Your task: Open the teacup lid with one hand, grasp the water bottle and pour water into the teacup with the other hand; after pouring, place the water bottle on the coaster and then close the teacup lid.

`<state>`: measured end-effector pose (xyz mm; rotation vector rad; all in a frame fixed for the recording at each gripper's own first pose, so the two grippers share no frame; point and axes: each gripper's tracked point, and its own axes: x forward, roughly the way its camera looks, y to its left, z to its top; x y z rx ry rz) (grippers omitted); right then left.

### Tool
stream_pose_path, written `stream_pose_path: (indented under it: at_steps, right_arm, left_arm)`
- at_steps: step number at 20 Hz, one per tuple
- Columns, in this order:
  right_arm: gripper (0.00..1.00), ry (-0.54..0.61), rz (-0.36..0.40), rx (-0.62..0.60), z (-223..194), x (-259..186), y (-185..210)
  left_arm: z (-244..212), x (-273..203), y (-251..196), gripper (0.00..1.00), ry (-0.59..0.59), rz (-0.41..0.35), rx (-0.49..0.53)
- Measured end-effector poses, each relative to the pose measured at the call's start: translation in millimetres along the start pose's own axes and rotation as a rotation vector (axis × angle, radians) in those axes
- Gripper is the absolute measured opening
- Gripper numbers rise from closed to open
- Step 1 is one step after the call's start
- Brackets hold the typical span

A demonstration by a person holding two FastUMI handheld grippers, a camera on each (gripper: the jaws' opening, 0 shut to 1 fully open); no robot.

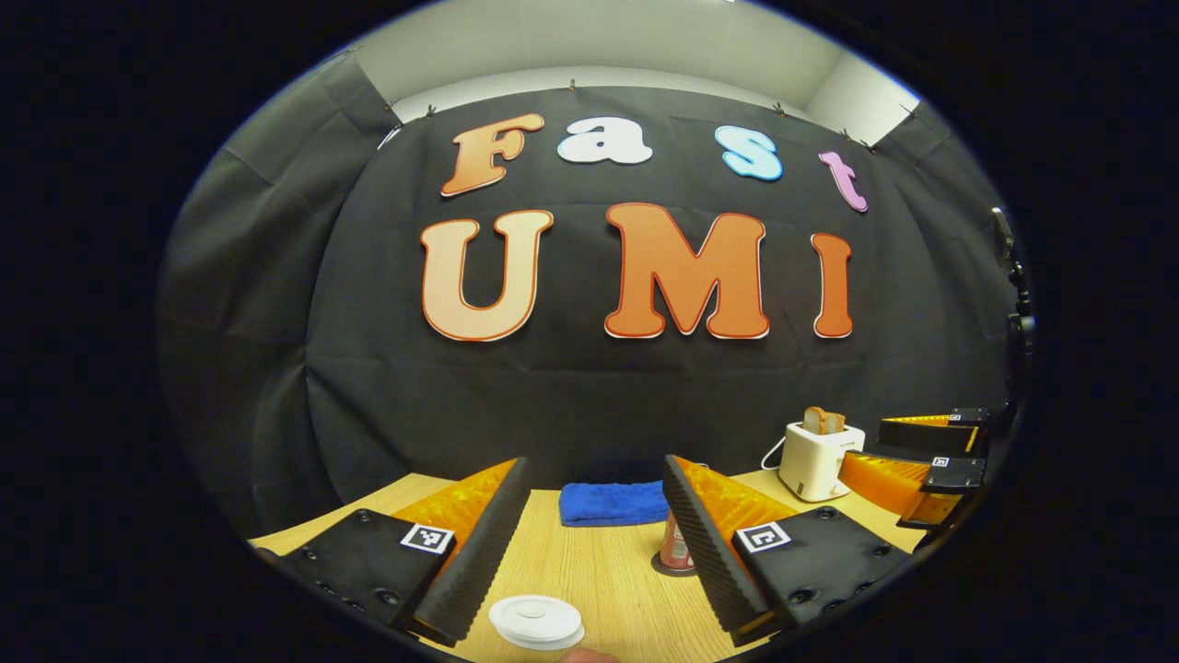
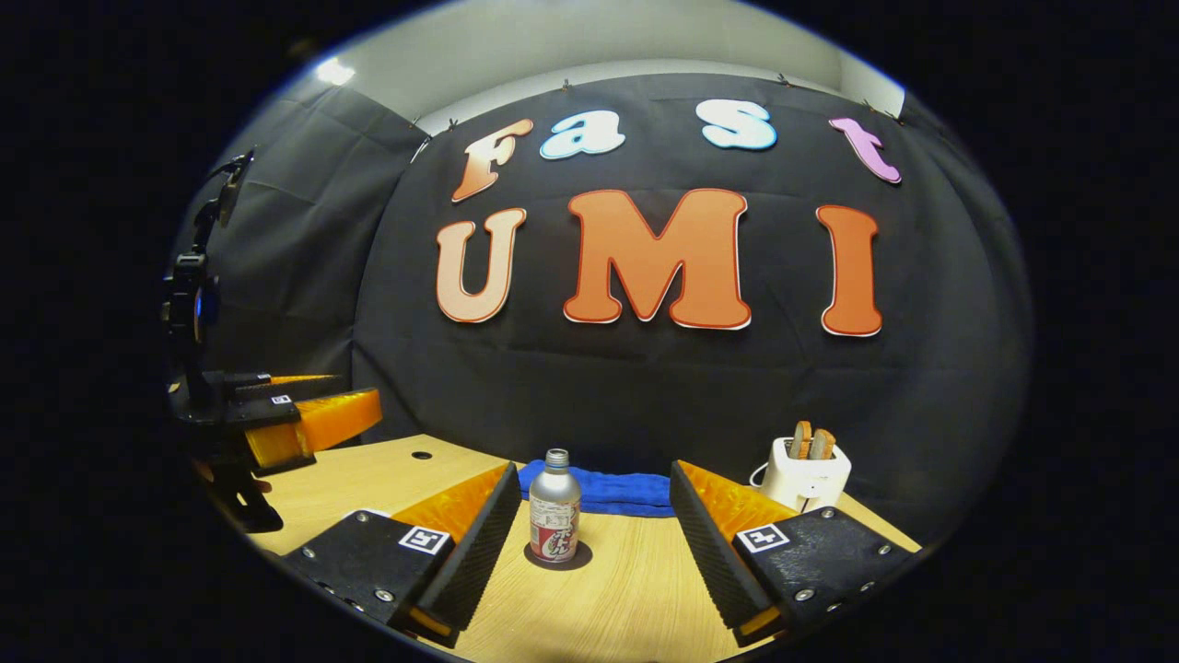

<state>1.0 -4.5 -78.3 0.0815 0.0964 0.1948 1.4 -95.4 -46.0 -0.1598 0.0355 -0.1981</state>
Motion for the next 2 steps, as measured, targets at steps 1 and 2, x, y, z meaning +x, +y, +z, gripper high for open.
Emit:
stream_pose_path:
  at_steps: [1,2]
  right_arm:
    - [0.97,0.001,-0.012,-0.001,0.7,-3.2,-2.5]
    - [0.97,0.001,-0.020,-0.001,0.6,-4.8,-5.0]
  left_arm:
    - [4.0,-2.9,2.7,0.99,-0.011,0.001,-0.003]
    - [8.1,-5.8,7.8,0.95,-0.020,0.006,-0.003]
